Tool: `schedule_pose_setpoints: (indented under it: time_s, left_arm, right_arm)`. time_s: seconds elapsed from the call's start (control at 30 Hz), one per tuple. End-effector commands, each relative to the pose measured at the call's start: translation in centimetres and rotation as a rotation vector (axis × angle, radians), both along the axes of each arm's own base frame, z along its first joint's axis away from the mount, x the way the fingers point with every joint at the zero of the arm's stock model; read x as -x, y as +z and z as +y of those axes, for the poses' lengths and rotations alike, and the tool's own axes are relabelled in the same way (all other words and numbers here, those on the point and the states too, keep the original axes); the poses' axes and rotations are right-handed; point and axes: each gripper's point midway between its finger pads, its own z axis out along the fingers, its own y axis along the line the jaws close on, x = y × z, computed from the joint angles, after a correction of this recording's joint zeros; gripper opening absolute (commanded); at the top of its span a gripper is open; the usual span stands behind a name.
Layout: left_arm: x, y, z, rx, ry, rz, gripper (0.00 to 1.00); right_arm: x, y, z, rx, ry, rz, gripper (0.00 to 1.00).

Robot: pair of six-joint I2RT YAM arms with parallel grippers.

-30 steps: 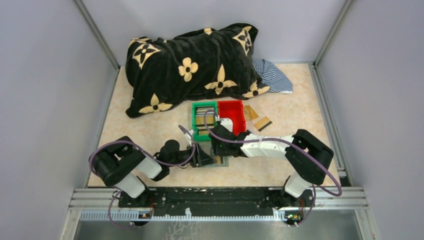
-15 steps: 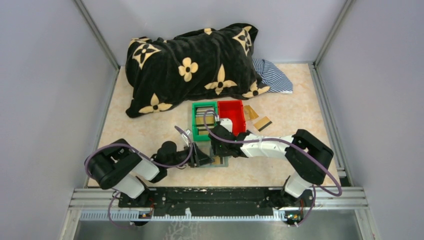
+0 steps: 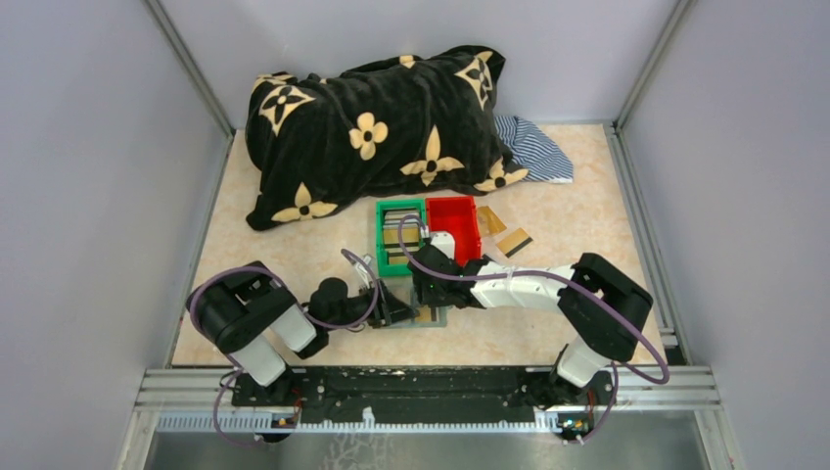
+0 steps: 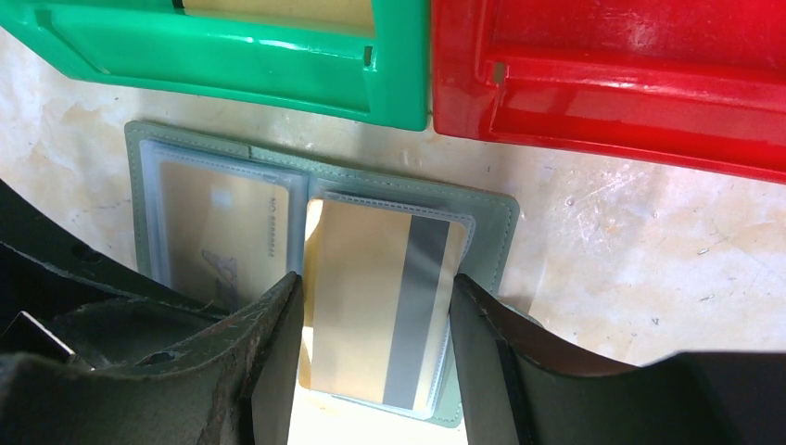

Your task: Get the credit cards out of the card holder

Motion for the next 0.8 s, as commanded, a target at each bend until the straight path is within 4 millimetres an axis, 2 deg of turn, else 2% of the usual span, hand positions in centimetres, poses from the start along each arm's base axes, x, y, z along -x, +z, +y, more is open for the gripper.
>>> schedule_pose_setpoints:
  time_s: [0.0,0.3,0.57,0.77]
  left_arm:
    - [-0.7,1.1,0.0,0.057,0.028,-0.032,0.55]
    - [-0.9,1.5,-0.3,0.077,0.024,-0.039,0.55]
    - [-1.1,0.8,-0.9,0.080,0.008,-0.021,0.56]
    - [-1.2,1.2,-1.2,0.101,0.000,-0.030,0.56]
  right_arm:
    - [-0.6,1.6,2.0,-0.058,0.020,-0.031,0.00]
    - [-0.5,1.5,2.0,-0.057,0.023,-0.030,0.00]
    - [-0.4,1.5,1.9,-0.054,0.024,-0.031,0.00]
    - [-0.3,1.4,1.9,-0.056,0.025,-0.029,0.00]
